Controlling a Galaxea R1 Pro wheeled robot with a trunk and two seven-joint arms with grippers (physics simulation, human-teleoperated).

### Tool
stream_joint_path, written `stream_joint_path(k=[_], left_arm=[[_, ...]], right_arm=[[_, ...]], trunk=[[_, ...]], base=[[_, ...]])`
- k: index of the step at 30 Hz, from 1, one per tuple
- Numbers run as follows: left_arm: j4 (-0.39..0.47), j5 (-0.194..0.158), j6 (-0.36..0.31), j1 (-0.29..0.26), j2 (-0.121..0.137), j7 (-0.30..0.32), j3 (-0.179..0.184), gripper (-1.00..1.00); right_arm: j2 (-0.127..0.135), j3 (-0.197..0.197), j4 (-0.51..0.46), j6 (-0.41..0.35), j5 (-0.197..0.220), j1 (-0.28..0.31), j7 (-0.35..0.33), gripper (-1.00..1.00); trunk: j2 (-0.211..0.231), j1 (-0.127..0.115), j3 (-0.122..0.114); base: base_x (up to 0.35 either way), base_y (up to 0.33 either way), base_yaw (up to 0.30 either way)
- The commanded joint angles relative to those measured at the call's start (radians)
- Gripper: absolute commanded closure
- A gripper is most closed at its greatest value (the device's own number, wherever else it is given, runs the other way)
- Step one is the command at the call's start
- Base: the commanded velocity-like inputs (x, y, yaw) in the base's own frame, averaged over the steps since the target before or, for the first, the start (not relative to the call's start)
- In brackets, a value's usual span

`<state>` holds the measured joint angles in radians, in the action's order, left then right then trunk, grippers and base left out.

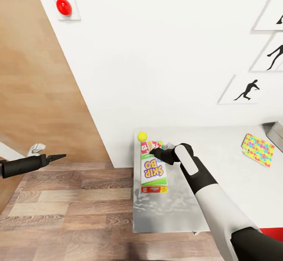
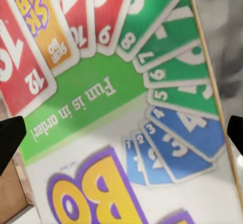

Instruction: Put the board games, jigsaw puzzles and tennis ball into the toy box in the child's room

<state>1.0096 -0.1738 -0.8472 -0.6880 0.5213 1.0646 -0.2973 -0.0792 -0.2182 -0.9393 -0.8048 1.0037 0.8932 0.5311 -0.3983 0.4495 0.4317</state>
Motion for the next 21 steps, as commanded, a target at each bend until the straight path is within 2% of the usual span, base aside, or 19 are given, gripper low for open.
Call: stream_joint_path(k=[1, 21], left_arm=[[0.0, -0.002, -0.006, -0.001, 0.0, 0.001, 0.0, -1.0], [0.0, -0.003, -0.006, -0.001, 0.0, 0.001, 0.0, -1.0]], right_arm=[[0.0, -0.001, -0.001, 0.0, 0.01, 0.0, 0.01, -1.0], [-0.001, -0.001, -0.001, 0.0, 0.01, 0.0, 0.01, -1.0]], trunk=[[-0.002, 0.001, 0.002], [-0.002, 0.001, 0.002]], base=[[0.003, 0.072, 0.0], [-0.049, 0.055, 0.0]])
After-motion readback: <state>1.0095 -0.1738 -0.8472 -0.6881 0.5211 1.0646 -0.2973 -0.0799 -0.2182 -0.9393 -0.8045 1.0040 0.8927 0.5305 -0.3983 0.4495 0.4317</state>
